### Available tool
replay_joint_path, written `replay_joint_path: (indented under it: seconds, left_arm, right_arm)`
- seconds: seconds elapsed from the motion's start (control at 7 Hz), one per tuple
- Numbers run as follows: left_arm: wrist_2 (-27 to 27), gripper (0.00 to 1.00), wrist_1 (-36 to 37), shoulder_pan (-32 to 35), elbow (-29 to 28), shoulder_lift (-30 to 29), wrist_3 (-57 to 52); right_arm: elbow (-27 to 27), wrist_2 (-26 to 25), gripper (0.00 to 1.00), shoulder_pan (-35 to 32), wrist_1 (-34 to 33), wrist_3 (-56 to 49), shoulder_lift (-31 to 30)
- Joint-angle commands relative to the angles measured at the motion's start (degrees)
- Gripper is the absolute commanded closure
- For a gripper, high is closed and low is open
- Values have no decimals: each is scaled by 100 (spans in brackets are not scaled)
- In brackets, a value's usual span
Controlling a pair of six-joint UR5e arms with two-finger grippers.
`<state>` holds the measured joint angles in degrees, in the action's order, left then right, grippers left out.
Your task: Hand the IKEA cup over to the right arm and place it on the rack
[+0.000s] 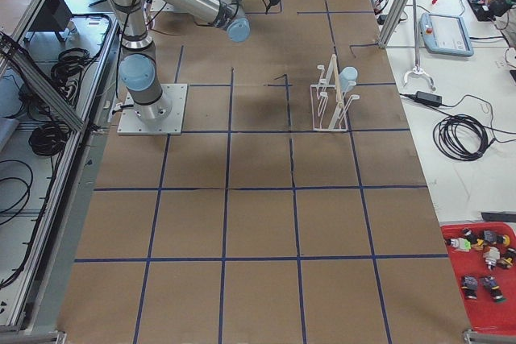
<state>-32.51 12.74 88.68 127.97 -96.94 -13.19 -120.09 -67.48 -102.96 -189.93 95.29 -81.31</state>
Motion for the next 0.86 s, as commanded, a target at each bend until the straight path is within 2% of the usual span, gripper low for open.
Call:
replay_joint_path:
  seconds: [0.0, 0.29, 0.43, 0.71]
  left_arm:
    - [-1, 95, 0, 0, 0, 9, 0]
    - [-10, 94, 0, 0, 0, 9, -8]
    - [-10, 94, 0, 0, 0, 26, -8]
    - [-1, 94, 17, 0, 0, 35, -8]
  right_arm:
    - [99, 7, 1, -101, 0, 7, 124]
    - [126, 7, 1, -110, 0, -2, 151]
    - [126, 7, 7, -110, 0, -2, 151]
    - [126, 24, 35, -101, -9, -2, 151]
